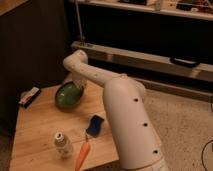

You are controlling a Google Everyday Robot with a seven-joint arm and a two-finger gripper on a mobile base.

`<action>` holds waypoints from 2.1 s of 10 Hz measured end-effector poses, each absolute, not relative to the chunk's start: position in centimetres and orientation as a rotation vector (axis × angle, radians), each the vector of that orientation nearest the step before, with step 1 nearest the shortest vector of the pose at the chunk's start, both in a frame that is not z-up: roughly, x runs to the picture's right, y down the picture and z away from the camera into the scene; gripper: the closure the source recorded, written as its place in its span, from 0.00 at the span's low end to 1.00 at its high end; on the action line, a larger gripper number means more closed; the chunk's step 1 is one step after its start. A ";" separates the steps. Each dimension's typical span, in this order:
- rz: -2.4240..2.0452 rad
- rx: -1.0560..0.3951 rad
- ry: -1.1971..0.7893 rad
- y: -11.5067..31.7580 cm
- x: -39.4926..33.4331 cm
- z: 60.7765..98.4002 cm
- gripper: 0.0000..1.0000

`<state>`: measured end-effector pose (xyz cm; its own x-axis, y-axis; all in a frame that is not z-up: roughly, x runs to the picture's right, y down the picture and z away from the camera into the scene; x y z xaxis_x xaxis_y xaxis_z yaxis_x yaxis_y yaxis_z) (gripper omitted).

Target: Drag the ceramic bowl in a circle

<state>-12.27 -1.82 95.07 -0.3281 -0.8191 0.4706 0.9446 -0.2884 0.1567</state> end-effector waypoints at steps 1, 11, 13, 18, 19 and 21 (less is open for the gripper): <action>-1.848 -0.375 -0.463 -1.5 -10.1 94.7 0.86; -1.944 -0.452 -0.485 11.8 -3.2 81.4 0.86; -2.012 -0.403 -0.539 13.2 -5.9 79.4 0.86; -2.074 -0.268 -0.625 11.5 -15.6 80.8 0.86; -2.085 -0.256 -0.636 11.3 -17.4 81.7 0.86; -2.101 -0.232 -0.635 10.0 -20.7 83.8 0.86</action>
<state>-20.75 9.97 83.76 -0.5765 -0.7175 0.3910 0.8139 -0.4621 0.3522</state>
